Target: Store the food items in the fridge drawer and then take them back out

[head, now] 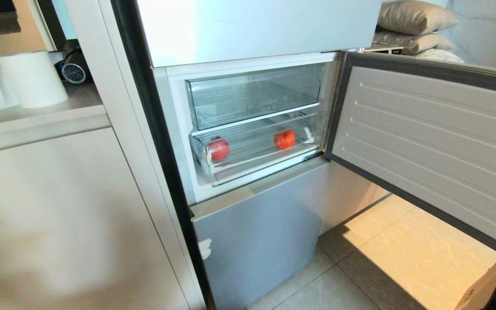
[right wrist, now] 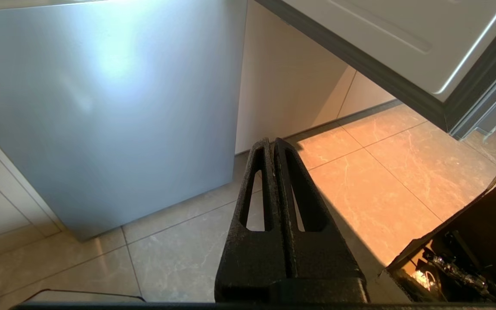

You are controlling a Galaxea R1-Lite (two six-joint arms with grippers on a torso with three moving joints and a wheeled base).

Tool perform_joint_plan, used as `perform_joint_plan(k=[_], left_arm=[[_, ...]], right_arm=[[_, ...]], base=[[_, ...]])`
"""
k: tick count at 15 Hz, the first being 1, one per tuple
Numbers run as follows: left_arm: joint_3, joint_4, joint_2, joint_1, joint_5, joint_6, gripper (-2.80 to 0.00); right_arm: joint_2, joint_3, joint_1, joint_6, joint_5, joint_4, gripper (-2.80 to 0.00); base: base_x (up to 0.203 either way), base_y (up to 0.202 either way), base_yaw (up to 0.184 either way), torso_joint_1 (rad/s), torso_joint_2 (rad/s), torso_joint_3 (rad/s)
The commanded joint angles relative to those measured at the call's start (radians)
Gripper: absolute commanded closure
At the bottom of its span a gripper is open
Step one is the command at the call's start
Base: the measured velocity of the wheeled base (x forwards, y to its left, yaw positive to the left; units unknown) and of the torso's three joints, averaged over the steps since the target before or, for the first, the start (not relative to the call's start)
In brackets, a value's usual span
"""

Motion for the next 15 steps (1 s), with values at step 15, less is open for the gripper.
perform_joint_plan(k=[15], left_arm=[[-0.568, -0.653, 1.781, -0.438, 0.085, -0.164, 0.0]], right_arm=[[0.002, 0.001, 0.0, 0.007, -0.006, 0.0, 0.0]], base=[[0.0, 0.0, 0.0, 0.0, 0.0, 0.0]])
